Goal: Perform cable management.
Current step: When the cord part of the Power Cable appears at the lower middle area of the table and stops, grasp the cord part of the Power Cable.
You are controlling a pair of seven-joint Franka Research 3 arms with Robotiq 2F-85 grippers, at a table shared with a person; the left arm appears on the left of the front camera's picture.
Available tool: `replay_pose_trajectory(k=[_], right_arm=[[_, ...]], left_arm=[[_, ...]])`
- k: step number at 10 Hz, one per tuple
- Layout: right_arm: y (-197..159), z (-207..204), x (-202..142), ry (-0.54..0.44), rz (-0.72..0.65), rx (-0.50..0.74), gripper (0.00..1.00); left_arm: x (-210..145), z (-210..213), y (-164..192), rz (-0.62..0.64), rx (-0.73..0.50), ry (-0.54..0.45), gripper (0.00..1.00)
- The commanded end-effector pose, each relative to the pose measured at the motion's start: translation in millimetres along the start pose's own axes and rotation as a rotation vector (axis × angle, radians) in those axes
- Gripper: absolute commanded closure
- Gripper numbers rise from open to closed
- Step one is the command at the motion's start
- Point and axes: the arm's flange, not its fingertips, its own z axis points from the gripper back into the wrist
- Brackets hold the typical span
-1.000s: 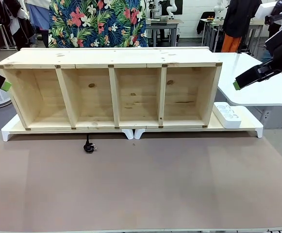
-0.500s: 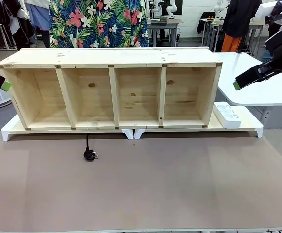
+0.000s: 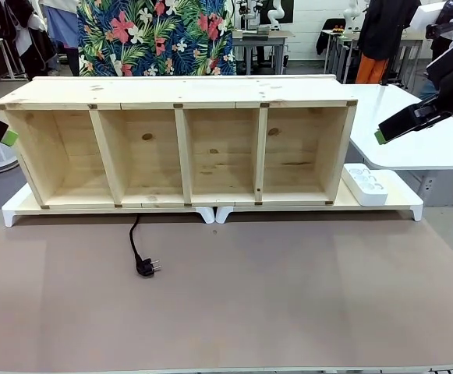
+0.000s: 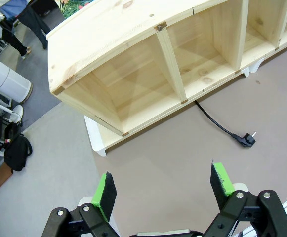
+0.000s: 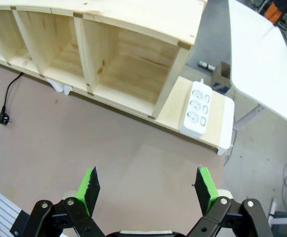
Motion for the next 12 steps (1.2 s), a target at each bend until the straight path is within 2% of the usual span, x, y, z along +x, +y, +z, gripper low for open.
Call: replay_pose_trajectory(k=[1, 12], right_arm=[[0.1, -1.0, 0.8, -0.003, 0.003, -0.002, 0.00], [0.1, -1.0, 0.8, -0.003, 0.003, -0.002, 0.00]], left_arm=[[2.3, -1.6, -0.7, -0.002, 0.003, -0.011, 0.00], [2.3, -1.6, -0.7, -0.002, 0.003, -0.011, 0.00]])
